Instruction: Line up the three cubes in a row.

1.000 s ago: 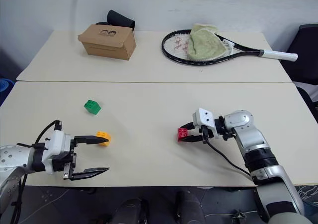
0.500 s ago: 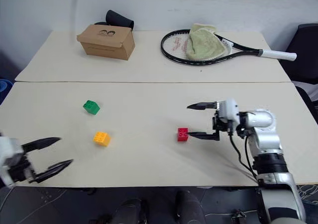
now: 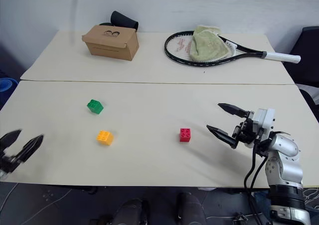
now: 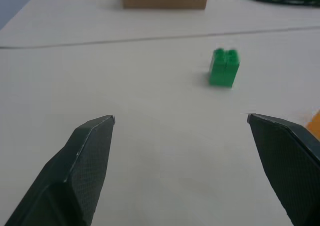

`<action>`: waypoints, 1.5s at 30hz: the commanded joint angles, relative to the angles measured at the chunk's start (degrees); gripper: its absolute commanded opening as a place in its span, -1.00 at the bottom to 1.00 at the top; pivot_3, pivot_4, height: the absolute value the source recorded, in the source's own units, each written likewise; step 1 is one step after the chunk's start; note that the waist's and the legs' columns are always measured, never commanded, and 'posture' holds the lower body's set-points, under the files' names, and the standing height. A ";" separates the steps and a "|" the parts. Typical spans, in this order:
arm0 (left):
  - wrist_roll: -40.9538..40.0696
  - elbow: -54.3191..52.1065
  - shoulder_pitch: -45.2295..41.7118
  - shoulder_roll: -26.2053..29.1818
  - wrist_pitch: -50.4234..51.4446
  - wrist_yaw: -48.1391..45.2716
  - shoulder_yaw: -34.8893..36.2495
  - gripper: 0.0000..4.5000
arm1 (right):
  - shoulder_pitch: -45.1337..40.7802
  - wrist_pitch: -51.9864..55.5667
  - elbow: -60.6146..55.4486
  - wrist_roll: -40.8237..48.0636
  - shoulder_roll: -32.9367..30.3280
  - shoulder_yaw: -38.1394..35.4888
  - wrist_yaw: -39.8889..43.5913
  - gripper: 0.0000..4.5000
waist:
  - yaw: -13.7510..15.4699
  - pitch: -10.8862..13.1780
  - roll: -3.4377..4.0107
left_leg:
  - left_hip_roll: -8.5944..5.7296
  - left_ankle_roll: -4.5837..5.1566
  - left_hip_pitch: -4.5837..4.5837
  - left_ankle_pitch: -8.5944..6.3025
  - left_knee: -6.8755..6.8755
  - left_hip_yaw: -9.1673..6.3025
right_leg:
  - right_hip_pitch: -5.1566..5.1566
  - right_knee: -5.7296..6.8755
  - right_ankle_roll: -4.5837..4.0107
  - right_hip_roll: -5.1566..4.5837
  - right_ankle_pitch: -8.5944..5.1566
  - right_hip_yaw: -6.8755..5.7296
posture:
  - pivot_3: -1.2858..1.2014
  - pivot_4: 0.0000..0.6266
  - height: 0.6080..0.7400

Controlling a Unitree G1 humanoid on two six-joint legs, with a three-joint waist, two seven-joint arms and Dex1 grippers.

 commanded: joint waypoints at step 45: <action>28.34 12.54 -53.84 -5.87 3.90 -28.10 -68.88 -0.33 | 11.55 0.63 -15.41 0.71 -11.65 -2.04 3.45 1.00 | 0.93 0.04 -0.13 | -0.42 -0.24 -0.07 0.47 0.24 0.33 | -0.14 0.24 0.32 0.18 0.06 0.28 | 0.03 -0.52 1.00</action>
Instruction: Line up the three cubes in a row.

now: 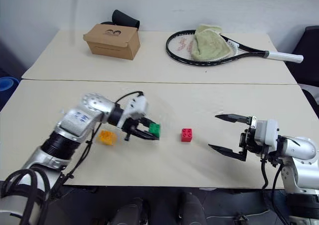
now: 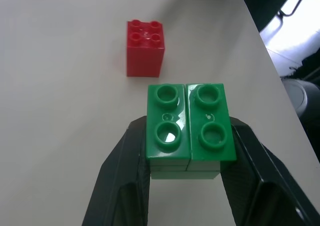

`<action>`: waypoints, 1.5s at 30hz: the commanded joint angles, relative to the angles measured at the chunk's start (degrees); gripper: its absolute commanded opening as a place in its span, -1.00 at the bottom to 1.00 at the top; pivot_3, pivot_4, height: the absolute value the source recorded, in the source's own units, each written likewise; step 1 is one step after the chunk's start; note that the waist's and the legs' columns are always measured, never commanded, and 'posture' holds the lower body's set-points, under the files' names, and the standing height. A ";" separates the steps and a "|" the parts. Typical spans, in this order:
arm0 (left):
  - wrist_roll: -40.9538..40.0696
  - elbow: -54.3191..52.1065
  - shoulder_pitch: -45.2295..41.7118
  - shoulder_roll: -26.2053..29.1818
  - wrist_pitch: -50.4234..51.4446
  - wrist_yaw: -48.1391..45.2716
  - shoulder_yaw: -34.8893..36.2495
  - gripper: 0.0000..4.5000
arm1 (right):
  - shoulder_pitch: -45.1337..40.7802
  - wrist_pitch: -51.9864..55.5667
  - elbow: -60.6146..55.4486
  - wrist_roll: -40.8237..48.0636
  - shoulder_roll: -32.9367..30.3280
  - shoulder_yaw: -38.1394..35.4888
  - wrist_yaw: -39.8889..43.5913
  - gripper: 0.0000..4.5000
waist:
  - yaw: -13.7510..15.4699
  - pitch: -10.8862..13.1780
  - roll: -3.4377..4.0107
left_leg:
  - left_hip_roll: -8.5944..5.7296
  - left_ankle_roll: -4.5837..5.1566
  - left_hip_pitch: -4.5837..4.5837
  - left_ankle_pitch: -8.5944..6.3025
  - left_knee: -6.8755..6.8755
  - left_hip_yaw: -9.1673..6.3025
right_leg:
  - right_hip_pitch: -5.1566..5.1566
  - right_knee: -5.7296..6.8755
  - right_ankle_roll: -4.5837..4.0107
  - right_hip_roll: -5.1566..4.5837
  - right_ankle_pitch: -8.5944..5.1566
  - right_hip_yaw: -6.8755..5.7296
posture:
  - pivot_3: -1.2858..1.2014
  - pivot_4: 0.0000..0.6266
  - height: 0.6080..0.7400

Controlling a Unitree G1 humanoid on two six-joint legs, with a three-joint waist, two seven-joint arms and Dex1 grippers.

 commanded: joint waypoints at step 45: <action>-14.64 -9.73 54.83 9.89 -12.22 8.60 68.40 0.99 | -5.62 1.70 -3.20 -0.18 6.02 6.95 -2.26 1.00 | -0.93 0.02 -0.08 | 0.16 0.24 0.00 -0.17 -0.07 -0.34 | 0.14 -0.15 -0.03 -0.36 -0.02 -0.25 | 0.03 -0.52 1.00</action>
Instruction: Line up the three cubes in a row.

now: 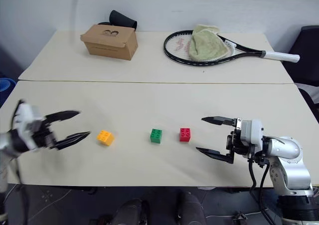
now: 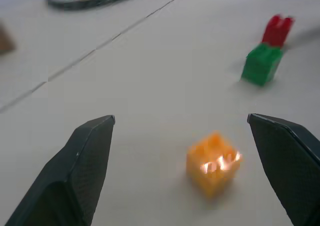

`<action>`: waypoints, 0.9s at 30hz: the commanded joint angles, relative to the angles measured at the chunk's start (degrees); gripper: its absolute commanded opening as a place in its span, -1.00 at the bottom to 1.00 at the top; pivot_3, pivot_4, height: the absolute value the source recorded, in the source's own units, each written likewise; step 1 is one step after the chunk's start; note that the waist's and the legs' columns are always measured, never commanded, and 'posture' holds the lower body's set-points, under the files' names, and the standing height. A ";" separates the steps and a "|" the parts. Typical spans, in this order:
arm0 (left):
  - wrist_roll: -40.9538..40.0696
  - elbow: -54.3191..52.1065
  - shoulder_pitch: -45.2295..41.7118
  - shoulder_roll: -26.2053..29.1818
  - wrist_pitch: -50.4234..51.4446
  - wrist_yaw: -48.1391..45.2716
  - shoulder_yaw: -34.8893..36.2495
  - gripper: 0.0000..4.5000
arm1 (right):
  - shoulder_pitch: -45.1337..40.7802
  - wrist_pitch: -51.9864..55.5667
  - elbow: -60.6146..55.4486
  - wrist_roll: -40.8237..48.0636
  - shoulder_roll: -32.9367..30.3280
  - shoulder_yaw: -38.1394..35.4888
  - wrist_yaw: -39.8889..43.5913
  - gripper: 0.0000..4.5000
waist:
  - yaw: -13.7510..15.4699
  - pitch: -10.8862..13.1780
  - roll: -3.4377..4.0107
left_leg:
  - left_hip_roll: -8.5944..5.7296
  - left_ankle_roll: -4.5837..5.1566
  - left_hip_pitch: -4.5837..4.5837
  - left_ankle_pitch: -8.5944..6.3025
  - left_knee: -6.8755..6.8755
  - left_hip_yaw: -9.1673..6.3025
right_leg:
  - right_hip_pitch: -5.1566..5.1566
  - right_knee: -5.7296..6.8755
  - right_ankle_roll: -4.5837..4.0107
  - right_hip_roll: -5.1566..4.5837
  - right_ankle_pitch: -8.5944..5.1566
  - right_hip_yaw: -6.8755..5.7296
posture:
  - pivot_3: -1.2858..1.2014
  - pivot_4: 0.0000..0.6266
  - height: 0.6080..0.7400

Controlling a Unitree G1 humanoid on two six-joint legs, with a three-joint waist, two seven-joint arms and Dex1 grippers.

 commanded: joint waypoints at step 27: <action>5.58 -22.65 5.88 -16.37 11.11 35.64 -20.90 0.62 | -2.04 -3.09 5.89 -0.03 2.18 0.10 4.40 1.00 | 0.97 -0.06 0.10 | -0.03 0.27 0.06 -0.32 -0.03 0.05 | 0.11 -0.17 0.06 -0.02 0.04 0.03 | 0.03 -0.52 1.00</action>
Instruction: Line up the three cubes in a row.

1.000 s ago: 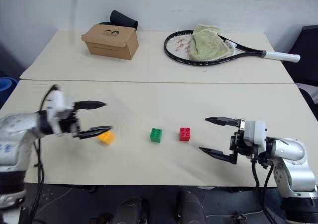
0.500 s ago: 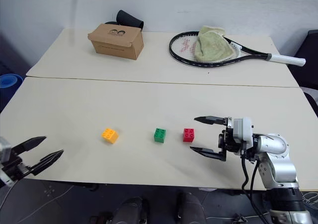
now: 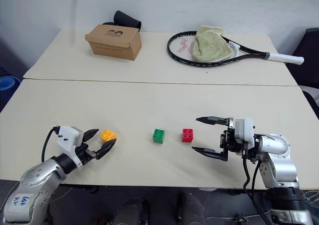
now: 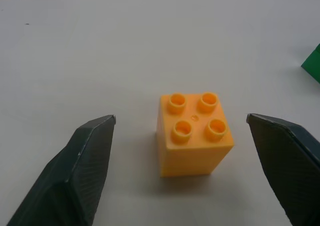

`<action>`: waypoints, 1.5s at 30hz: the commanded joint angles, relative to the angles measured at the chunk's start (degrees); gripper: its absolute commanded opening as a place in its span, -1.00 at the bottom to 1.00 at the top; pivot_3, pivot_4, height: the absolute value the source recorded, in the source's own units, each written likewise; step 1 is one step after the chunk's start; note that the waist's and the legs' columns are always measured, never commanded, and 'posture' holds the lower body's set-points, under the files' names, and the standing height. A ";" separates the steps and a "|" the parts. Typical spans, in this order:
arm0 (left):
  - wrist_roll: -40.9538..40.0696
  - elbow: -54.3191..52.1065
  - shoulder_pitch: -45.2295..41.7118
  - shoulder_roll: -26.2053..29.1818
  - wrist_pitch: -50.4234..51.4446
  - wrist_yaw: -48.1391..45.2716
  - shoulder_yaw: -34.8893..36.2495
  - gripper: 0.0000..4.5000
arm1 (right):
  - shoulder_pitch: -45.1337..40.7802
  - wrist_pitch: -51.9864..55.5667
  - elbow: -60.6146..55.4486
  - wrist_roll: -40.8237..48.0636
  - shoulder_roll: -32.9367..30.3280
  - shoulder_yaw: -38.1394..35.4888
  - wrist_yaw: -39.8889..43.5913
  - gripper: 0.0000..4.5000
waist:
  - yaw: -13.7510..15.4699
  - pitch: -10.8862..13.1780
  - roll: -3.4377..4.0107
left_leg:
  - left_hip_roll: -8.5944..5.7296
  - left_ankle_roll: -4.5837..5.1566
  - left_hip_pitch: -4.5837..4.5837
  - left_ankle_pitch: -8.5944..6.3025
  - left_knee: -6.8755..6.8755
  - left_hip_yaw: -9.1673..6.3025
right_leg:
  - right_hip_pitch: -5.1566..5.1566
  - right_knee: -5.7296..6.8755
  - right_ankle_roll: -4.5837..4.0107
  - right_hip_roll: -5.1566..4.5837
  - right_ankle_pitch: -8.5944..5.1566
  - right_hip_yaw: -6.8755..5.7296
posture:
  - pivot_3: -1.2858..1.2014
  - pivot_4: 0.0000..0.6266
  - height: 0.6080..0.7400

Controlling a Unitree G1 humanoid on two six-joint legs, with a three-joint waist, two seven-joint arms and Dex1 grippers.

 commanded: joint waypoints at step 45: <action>10.47 76.05 -53.76 9.95 -51.55 -60.61 -23.22 -0.19 | 15.26 -1.99 -8.17 1.31 -3.30 -7.04 -3.40 1.00 | 0.19 -0.02 0.02 | -0.12 -0.09 -0.09 0.26 0.19 0.31 | -0.11 0.04 0.24 0.19 0.17 -0.28 | 0.03 -0.52 1.00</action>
